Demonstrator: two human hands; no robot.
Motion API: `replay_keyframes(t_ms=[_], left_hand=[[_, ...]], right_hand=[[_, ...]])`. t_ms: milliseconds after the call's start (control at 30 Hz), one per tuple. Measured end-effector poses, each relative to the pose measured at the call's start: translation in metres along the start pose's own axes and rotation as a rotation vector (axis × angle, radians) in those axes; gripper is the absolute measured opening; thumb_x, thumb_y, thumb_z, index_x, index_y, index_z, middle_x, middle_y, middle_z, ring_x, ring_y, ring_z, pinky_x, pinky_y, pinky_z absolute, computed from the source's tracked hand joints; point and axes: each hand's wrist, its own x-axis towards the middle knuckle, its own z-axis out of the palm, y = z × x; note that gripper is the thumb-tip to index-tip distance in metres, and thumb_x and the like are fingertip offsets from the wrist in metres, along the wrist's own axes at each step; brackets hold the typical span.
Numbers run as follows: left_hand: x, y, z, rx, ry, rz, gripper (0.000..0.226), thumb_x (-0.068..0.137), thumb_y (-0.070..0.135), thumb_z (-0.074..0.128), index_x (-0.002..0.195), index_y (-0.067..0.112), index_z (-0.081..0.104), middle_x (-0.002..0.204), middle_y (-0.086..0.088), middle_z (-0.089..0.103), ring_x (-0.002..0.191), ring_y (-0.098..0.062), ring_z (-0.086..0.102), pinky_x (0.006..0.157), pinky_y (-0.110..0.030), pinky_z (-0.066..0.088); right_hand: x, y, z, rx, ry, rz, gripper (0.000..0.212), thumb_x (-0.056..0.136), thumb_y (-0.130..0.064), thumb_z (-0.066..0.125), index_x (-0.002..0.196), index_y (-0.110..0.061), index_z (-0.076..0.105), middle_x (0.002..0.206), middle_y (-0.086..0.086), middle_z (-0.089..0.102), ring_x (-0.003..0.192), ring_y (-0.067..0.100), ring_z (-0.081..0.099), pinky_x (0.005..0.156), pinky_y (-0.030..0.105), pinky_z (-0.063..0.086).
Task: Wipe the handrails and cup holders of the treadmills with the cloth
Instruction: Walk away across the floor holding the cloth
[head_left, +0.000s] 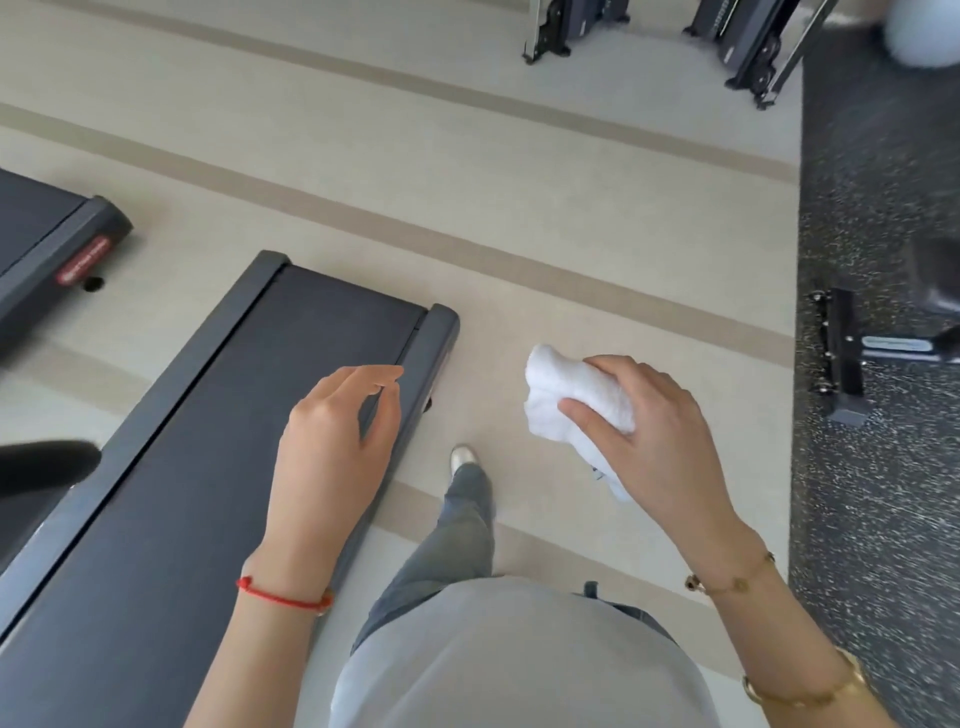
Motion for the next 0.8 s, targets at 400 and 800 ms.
replay_keyframes(t_ms=[400, 800], left_hand=[[0.253, -0.007, 0.070, -0.020, 0.010, 0.018, 0.022, 0.094, 0.011, 0.058, 0.112, 0.013, 0.070, 0.101, 0.005, 0.069, 0.049, 0.011, 0.043, 0.055, -0.010, 0.029], [0.492, -0.021, 0.130, 0.015, -0.009, 0.014, 0.021, 0.095, 0.015, 0.057, 0.112, 0.015, 0.070, 0.105, 0.005, 0.069, 0.051, 0.007, 0.048, 0.054, -0.011, 0.031]], right_hand=[[0.268, 0.020, 0.007, 0.048, 0.040, -0.021, 0.032, 0.087, -0.052, 0.057, 0.111, -0.031, 0.058, 0.097, -0.011, 0.064, 0.092, 0.013, 0.055, 0.082, 0.038, 0.048], [0.512, 0.051, 0.021, 0.078, 0.048, -0.022, 0.030, 0.087, -0.054, 0.058, 0.110, -0.034, 0.057, 0.095, -0.012, 0.064, 0.088, 0.014, 0.057, 0.082, 0.038, 0.048]])
